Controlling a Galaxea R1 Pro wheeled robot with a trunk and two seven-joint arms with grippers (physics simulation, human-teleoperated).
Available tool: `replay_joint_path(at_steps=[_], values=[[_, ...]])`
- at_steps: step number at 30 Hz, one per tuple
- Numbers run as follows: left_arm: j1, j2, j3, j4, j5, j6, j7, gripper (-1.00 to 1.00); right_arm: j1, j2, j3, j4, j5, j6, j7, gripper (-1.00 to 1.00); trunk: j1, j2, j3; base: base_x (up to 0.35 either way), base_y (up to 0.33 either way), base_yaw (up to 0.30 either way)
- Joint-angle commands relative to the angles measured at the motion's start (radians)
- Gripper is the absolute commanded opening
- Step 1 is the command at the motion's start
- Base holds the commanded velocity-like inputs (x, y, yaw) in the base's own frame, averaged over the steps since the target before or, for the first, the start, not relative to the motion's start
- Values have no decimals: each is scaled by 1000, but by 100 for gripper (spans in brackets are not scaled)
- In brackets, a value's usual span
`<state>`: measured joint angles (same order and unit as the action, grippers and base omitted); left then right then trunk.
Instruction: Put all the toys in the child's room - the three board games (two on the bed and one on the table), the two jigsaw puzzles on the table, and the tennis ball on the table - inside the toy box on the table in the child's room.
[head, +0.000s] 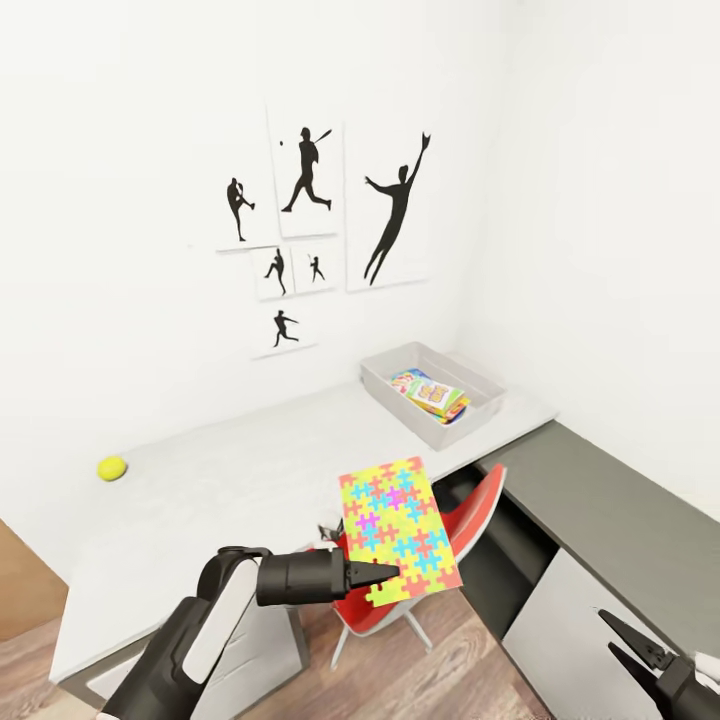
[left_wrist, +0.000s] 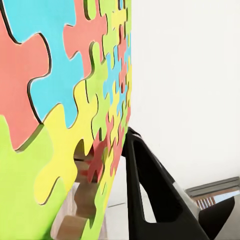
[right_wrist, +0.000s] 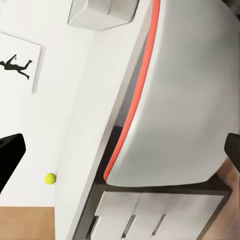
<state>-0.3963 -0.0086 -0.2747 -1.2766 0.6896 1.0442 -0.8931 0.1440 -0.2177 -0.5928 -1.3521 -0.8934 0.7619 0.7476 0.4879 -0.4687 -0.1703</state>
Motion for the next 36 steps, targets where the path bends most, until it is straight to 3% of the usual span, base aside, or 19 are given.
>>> replay_joint_path(at_steps=[1, 10, 17, 25, 31, 36], values=[[-1, 1, 0, 0, -3, 3, -5, -100, 0, 0, -1, -1, -4, 6, -1, 100, -3, 6, 3, 0, 0, -223], [-2, 12, 0, 0, -3, 3, -44, -100, 0, 0, 0, -3, -4, 5, -2, 100, -38, 69, 36, 0, 0, -115], [-2, 39, 2, 2, -2, 3, -51, -100, 0, 1, 2, -8, -4, 5, -2, 100, -38, 69, 38, 0, 0, -73], [-2, 49, 1, 2, -7, 3, -166, -100, 0, 1, 2, -10, -3, 5, -2, 100, -38, 69, 43, 0, 0, -141], [-2, 82, 3, 2, -7, 3, -176, -100, 0, 1, 2, -10, -1, 5, -2, 100, -38, 69, 47, 151, 86, -144], [-2, 87, 3, 2, -6, 3, -178, -100, 0, 1, 2, -10, -1, 5, -2, 100, -38, 69, 50, 89, 54, -144]])
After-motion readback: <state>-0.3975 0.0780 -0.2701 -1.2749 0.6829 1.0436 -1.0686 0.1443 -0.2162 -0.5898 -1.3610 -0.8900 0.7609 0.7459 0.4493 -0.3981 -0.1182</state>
